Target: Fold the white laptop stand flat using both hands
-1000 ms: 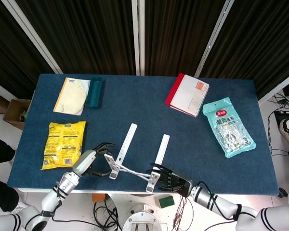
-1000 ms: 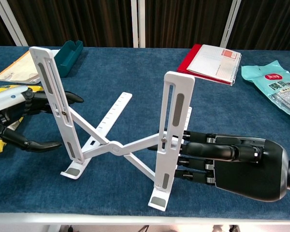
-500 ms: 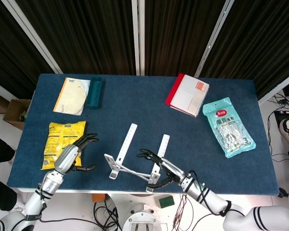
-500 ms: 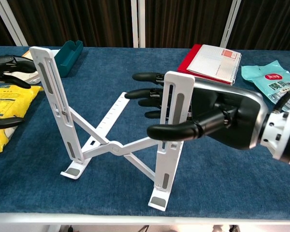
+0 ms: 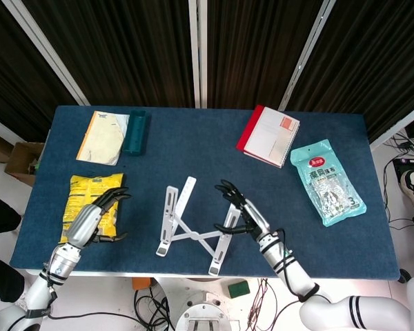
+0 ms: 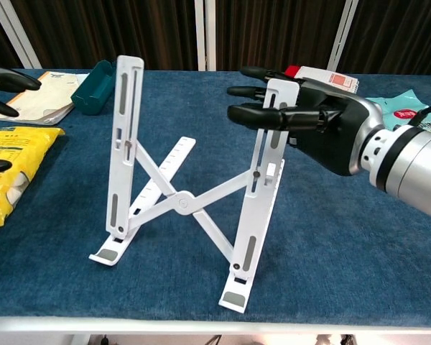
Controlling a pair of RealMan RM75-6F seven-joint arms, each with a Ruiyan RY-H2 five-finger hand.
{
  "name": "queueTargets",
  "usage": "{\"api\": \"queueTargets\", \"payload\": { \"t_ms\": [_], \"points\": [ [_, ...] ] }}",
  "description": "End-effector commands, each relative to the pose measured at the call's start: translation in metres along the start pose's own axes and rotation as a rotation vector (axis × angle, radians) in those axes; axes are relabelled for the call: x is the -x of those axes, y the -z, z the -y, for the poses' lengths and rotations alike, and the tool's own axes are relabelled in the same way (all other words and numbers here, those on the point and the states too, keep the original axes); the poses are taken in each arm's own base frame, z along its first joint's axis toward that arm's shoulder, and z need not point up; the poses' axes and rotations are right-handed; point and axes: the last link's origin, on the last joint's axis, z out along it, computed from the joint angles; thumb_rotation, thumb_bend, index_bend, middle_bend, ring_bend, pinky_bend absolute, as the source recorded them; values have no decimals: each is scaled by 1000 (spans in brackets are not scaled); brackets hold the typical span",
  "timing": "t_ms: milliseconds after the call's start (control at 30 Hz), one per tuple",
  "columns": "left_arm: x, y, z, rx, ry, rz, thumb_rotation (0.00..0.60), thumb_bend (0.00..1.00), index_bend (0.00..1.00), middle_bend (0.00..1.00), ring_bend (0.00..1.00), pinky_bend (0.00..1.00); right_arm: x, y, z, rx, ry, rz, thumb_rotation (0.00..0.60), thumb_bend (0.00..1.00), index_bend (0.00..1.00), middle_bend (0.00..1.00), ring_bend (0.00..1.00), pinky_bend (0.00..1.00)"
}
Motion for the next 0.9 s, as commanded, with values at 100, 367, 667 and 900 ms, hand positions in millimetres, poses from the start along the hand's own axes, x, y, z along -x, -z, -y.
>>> {"api": "queueTargets", "payload": {
  "t_ms": [100, 367, 667, 900],
  "points": [
    [-8, -1, 2, -4, -36, 0, 600, 175, 188, 99, 79, 201, -42, 19, 3, -17, 26, -196, 600, 149, 0, 40, 0, 0],
    [-37, -25, 9, -32, -227, 2, 600, 175, 188, 100, 79, 201, -72, 55, 33, -192, 503, -154, 600, 149, 6, 164, 13, 0],
    [-30, -80, 1, -5, -540, 71, 600, 130, 185, 98, 79, 198, -57, 62, 62, -316, 1159, 33, 600, 122, 401, 590, 504, 470],
    [-2, -125, 1, 3, -724, 142, 600, 1, 121, 40, 52, 179, -36, 50, 40, -260, 1394, 125, 600, 0, 608, 749, 736, 764]
  ]
}}
